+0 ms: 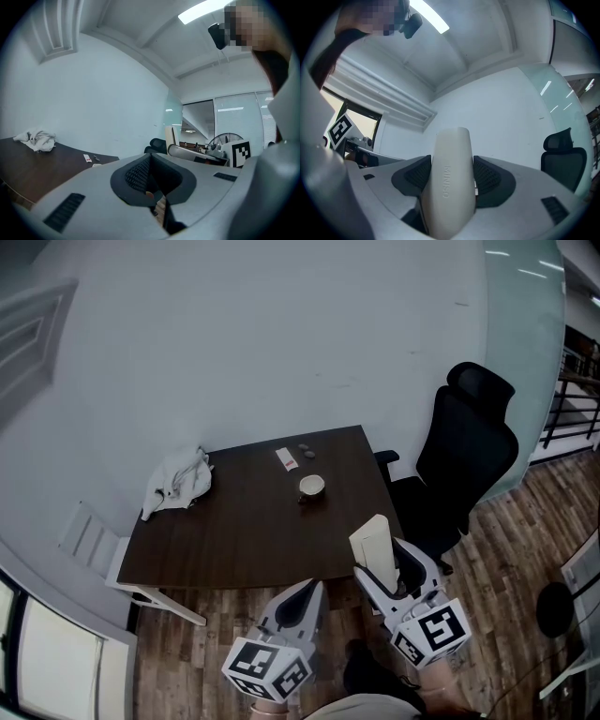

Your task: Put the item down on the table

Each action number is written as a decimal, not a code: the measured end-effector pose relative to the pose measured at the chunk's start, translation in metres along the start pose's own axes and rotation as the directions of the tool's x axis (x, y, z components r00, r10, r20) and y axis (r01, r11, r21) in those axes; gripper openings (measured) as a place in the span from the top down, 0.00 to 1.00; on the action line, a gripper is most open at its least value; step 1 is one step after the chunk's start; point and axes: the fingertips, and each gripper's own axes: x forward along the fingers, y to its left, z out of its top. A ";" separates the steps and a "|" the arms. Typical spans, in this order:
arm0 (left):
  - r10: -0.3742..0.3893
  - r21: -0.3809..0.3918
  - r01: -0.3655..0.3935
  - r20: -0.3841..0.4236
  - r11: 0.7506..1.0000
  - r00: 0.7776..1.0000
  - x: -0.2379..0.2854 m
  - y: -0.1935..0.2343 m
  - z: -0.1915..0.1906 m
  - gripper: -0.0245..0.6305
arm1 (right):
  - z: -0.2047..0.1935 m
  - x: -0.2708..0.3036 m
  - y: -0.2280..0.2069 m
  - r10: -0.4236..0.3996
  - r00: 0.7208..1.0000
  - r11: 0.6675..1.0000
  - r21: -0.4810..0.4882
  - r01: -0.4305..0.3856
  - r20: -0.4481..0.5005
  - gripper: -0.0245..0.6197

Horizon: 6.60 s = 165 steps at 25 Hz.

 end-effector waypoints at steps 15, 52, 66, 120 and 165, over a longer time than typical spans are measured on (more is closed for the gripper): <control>0.002 -0.008 -0.003 -0.029 1.000 1.000 0.097 0.071 0.008 0.94 | -0.050 0.106 -0.067 0.032 0.993 0.998 -0.044 -0.037 -0.109 0.51; 0.055 -0.035 -0.058 -0.066 0.998 0.996 0.223 0.147 0.005 0.94 | -0.249 0.201 -0.161 0.142 0.833 0.956 -0.145 -0.256 -0.535 0.51; 0.073 -0.060 -0.080 -0.104 0.995 0.992 0.233 0.162 -0.009 0.94 | -0.316 0.203 -0.170 0.146 0.727 0.918 -0.182 -0.352 -0.670 0.51; 0.146 -0.106 -0.164 -0.157 0.981 0.977 0.236 0.205 -0.030 0.94 | -0.428 0.237 -0.177 0.146 0.465 0.883 -0.098 -0.460 -0.873 0.51; 0.097 -0.021 -0.098 -0.033 0.995 0.995 0.137 0.136 0.003 0.94 | -0.184 0.175 -0.127 -0.018 0.905 1.000 -0.011 0.015 -0.425 0.91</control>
